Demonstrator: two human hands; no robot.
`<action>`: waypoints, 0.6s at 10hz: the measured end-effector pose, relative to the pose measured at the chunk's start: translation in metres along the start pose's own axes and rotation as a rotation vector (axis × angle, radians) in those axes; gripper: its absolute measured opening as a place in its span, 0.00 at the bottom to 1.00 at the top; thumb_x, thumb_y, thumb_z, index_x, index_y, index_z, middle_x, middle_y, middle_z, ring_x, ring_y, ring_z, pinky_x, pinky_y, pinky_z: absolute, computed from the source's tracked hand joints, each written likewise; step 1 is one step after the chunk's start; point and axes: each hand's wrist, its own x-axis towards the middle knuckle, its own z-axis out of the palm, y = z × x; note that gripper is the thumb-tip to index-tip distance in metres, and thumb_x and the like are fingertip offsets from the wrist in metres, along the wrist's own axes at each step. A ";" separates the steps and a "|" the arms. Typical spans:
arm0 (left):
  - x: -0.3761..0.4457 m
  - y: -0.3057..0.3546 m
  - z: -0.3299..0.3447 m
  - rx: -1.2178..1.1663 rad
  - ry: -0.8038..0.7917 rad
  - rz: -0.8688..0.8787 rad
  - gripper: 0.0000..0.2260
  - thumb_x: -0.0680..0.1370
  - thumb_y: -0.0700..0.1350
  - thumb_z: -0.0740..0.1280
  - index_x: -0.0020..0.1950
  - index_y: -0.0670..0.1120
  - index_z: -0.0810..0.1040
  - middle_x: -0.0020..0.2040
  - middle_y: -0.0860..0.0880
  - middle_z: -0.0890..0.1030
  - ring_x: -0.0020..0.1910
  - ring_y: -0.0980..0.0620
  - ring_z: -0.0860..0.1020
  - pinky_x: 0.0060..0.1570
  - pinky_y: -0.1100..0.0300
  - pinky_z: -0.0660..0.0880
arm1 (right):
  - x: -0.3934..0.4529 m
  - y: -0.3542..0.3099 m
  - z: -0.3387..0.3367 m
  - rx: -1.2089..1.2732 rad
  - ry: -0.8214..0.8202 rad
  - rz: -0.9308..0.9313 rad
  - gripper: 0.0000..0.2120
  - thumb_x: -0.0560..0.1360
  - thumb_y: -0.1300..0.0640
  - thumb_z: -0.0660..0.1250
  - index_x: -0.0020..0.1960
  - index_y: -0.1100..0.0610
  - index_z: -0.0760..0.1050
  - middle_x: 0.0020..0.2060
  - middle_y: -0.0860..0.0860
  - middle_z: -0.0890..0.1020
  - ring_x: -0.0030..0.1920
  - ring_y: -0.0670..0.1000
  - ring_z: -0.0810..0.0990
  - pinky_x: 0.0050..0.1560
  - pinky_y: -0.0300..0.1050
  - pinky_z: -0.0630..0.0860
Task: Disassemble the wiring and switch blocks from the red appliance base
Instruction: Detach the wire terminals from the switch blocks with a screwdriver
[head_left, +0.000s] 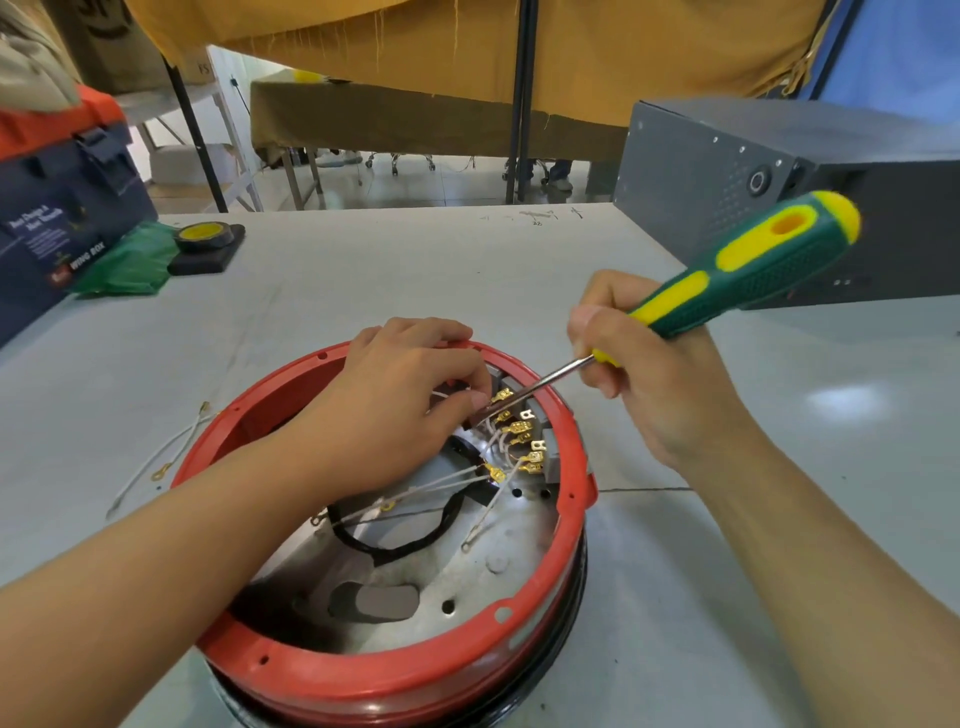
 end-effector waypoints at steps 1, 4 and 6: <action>0.000 0.000 -0.001 -0.003 -0.003 0.003 0.05 0.78 0.52 0.60 0.47 0.57 0.76 0.68 0.54 0.69 0.68 0.52 0.64 0.68 0.46 0.60 | 0.002 -0.007 -0.017 0.120 0.131 -0.016 0.10 0.65 0.53 0.63 0.25 0.51 0.69 0.21 0.44 0.68 0.22 0.45 0.62 0.26 0.37 0.59; 0.000 -0.001 0.000 0.001 -0.001 0.001 0.06 0.78 0.52 0.60 0.48 0.56 0.77 0.68 0.54 0.69 0.67 0.52 0.64 0.68 0.47 0.59 | 0.003 -0.010 -0.022 0.017 0.170 -0.088 0.11 0.67 0.53 0.63 0.26 0.50 0.69 0.21 0.42 0.69 0.21 0.45 0.63 0.26 0.36 0.60; 0.000 0.000 0.000 0.003 0.001 0.002 0.06 0.78 0.52 0.61 0.49 0.56 0.78 0.68 0.54 0.69 0.67 0.52 0.64 0.68 0.47 0.59 | 0.004 -0.011 -0.024 0.031 0.139 -0.066 0.12 0.68 0.53 0.62 0.26 0.49 0.70 0.21 0.42 0.68 0.22 0.45 0.63 0.27 0.36 0.60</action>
